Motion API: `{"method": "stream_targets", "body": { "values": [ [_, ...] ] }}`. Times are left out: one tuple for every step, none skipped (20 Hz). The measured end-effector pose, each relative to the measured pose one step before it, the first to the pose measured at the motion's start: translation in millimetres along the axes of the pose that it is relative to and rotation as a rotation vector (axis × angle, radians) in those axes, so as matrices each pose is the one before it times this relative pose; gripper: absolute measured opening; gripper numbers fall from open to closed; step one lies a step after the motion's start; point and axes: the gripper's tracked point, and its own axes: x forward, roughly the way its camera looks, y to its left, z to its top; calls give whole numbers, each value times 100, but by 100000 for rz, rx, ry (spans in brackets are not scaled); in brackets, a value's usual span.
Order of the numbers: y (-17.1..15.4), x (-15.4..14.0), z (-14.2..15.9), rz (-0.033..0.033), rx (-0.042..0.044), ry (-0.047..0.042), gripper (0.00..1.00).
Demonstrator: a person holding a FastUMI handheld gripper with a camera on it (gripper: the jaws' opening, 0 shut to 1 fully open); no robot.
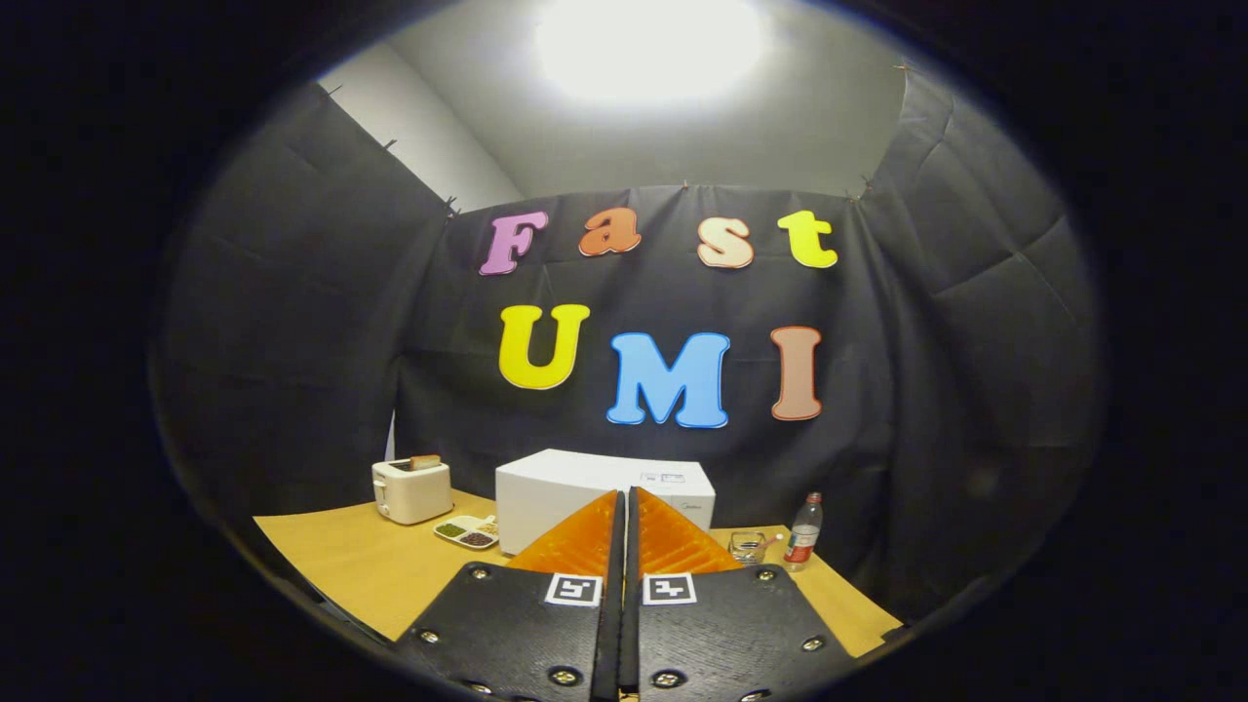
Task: Open the microwave, put the food inside, and close the microwave door.
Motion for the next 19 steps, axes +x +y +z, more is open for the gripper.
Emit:
{"method": "stream_targets", "body": {
  "values": [
    [-354,-580,270,-583,1569,-110,1],
    [-625,15,-214,-904,832,686,1],
    [-988,88,-274,-1779,-384,677,1],
    [-841,156,-108,-2228,-959,425,1],
    [-392,50,-118,-1289,-719,532,1],
    [80,7,39,277,403,385,1],
    [17,213,-22,-623,702,316,3],
    [-427,-77,-20,-2170,124,239,5],
    [-347,147,6,-2354,-1548,83,34],
    [-167,-75,-119,-1703,-2130,-77,62],
    [169,-71,148,-622,-1182,-471,91],
    [343,-221,158,675,81,-36,95],
    [828,-260,68,2295,1239,168,99],
    [860,-171,-39,3089,1653,203,99],
    [422,41,-7,2640,1938,-151,99],
    [341,76,-24,1794,1541,57,99],
    [21,-23,36,869,827,255,99],
    [-118,-24,-39,30,-82,-32,99],
    [-21,-10,-14,115,-414,-58,99]
  ]
}}
